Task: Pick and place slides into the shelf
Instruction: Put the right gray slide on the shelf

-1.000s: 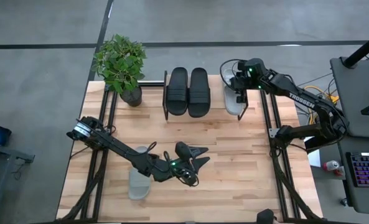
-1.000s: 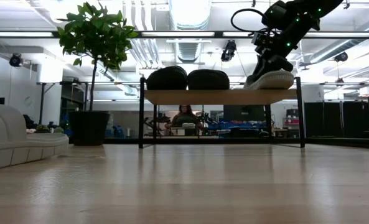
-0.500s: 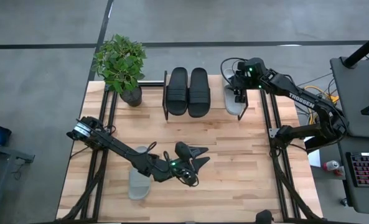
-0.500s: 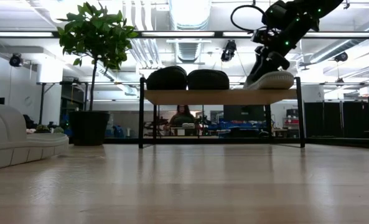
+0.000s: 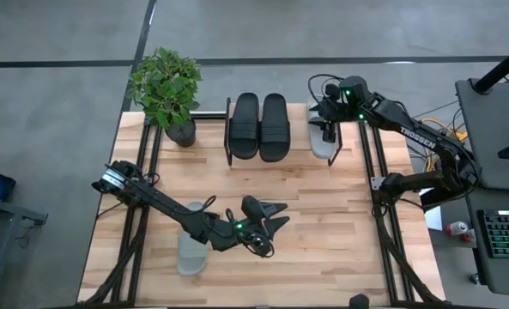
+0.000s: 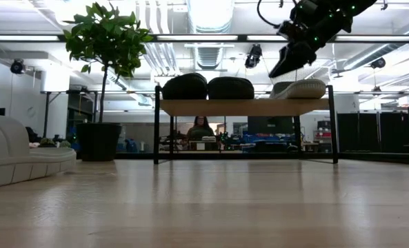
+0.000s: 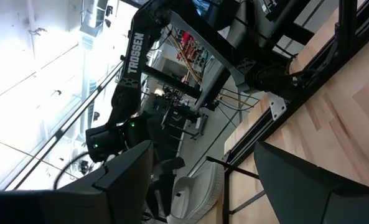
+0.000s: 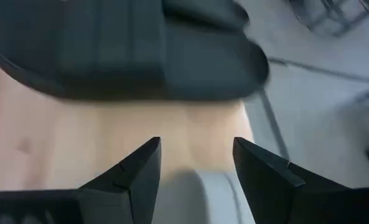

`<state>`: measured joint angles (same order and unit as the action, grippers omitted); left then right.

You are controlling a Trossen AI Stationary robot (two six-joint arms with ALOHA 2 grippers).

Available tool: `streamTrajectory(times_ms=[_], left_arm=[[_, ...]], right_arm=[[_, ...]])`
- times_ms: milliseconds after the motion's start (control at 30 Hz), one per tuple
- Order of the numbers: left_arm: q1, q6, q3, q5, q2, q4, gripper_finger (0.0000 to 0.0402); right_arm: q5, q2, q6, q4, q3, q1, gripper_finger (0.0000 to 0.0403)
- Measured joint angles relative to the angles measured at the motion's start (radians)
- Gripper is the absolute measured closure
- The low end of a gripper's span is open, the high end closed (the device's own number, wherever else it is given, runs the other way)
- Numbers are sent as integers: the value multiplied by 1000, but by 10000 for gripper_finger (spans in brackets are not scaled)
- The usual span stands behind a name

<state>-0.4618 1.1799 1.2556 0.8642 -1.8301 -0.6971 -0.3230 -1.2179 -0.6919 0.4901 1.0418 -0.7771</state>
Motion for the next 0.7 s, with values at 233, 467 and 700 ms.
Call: streamTrajectory(times_ms=[233,467,700], left_arm=[[0,3,0,0,0,0,138],[0,4,2,0,0,-1,138],[0,5,1,0,0,-1,138]], right_arm=[[31,-21,51,-24,-1,24,221],[36,-66,67,-60,-1,60,330],[116,-67,96,-75,26,88,392]])
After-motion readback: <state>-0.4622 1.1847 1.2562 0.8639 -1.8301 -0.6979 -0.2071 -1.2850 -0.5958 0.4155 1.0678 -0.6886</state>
